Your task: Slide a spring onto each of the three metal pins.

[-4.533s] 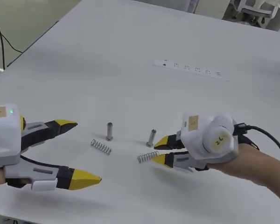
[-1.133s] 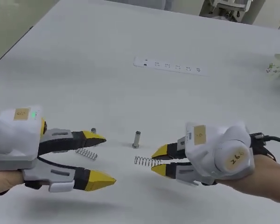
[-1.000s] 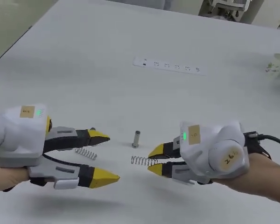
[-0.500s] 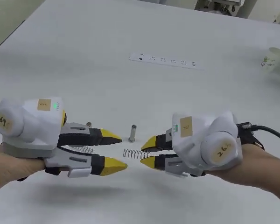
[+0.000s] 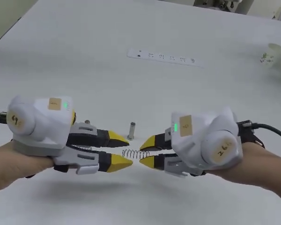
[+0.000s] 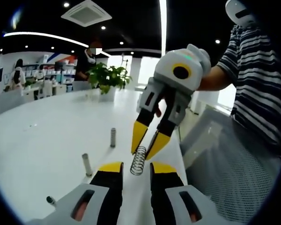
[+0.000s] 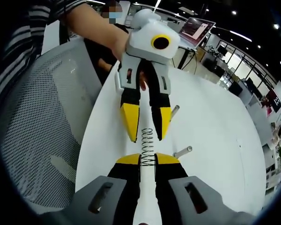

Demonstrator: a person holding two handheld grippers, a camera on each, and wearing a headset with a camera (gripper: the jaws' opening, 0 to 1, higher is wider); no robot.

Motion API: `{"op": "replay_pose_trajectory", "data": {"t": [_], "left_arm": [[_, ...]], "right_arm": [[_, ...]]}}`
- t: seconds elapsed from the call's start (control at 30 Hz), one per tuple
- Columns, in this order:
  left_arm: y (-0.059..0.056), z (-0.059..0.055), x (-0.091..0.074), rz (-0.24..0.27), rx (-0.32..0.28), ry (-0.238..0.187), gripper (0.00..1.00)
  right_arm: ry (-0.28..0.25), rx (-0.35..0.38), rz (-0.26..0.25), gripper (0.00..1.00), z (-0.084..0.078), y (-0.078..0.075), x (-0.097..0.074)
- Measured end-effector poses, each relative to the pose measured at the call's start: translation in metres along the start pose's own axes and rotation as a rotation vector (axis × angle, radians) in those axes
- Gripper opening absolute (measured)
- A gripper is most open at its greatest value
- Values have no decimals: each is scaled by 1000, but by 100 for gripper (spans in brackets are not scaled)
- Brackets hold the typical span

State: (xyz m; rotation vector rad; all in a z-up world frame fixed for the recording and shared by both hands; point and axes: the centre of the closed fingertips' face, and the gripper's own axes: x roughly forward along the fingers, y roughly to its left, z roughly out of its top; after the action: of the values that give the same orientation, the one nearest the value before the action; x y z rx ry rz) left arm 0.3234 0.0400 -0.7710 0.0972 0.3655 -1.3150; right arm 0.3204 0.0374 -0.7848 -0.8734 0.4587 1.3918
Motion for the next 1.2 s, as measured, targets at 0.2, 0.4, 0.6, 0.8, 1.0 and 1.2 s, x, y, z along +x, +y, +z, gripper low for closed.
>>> {"op": "replay_pose_trajectory", "data": {"t": [0.2, 0.4, 0.6, 0.8, 1.0, 1.2], "left_arm": [[-1, 1, 3, -5, 9, -3, 7], [-1, 3, 5, -13, 12, -11, 4], [-4, 2, 6, -37, 4, -13, 3], [-7, -1, 6, -60, 12, 4, 3], [-9, -3, 7, -73, 15, 15, 2], [-10, -2, 6, -83, 15, 17, 2]], "right_arm": [[-5, -3, -3, 8, 1, -3, -3], [-2, -9, 0, 8, 0, -1, -4], [-6, -9, 4, 8, 0, 0, -5], [-18, -6, 13, 8, -1, 5, -3], [-27, 19, 14, 8, -3, 7, -2], [-45, 53, 14, 8, -2, 8, -3]]}}
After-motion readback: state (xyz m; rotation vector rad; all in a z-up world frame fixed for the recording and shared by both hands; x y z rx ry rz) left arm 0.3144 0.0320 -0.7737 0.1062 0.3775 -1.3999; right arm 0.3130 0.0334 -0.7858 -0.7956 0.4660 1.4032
